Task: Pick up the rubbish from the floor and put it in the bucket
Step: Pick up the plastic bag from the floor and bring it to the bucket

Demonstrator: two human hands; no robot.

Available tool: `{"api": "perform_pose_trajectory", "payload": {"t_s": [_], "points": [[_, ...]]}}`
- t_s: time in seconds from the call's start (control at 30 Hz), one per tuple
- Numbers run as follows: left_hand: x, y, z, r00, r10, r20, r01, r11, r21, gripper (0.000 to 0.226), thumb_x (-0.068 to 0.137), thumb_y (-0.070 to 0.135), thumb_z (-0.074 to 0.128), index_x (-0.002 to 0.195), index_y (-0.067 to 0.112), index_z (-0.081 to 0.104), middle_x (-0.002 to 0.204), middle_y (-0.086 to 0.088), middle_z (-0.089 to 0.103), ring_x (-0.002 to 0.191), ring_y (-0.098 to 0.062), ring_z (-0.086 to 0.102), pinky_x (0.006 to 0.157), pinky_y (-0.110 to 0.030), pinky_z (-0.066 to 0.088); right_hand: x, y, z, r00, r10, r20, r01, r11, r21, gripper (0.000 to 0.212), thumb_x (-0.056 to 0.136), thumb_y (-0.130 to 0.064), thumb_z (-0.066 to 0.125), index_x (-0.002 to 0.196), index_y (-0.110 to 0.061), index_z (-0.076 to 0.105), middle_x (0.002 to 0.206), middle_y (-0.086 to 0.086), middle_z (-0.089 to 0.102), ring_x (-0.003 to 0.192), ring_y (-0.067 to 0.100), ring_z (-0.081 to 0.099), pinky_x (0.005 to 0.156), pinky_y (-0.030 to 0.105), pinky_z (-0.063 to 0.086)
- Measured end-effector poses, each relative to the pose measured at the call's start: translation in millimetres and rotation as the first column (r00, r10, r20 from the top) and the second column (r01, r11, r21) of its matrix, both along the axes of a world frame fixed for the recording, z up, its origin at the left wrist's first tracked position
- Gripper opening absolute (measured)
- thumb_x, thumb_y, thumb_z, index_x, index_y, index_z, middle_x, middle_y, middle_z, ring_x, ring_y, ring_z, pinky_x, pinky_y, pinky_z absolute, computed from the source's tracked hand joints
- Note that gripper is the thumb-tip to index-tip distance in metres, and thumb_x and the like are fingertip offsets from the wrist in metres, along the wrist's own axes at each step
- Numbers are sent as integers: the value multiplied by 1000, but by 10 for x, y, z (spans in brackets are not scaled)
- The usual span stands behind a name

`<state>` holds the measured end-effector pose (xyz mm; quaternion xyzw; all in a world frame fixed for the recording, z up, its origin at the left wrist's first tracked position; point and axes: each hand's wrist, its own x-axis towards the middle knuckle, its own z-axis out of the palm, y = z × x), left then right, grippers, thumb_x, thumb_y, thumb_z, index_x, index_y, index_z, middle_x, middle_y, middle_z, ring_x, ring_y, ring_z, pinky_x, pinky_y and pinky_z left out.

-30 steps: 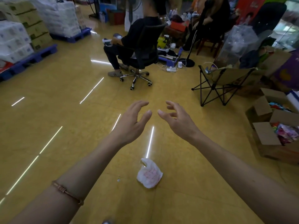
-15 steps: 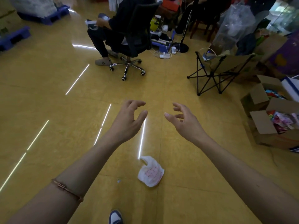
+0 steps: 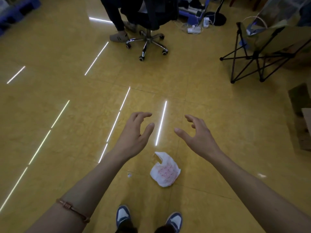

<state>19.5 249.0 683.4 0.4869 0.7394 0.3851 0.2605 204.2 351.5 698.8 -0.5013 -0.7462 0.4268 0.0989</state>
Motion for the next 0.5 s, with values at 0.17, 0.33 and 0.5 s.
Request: {"api": "perform_pose_trajectory", "payload": {"t_s": [0.17,0.33,0.5], "points": [[-47,153,-894,999,48,-16,-48,998,-32,34,95,34,47,128,25,50,123,10,43,114,-4,44,92,-19,34,-49,270,-909,998,40,47,-39,999,-22,72,82,-49,64,144,-25,36,144,-5,35,131,12,39,106,33,36],[-139,281,-2027,997,68,-26,-69,997,-28,20,94,28,49,109,21,60,108,7,50,104,-6,50,91,-22,40,-140,397,-2085,997,50,61,-48,998,-36,72,82,-49,64,143,-25,36,144,-6,36,130,12,40,104,31,36],[-165,353,-3330,997,75,30,-75,997,6,22,93,30,50,111,22,61,110,5,56,101,-10,56,88,-31,49,-196,389,-3445,999,13,50,-10,998,-60,71,82,-49,65,142,-26,36,143,-6,37,129,13,41,102,30,37]]}}
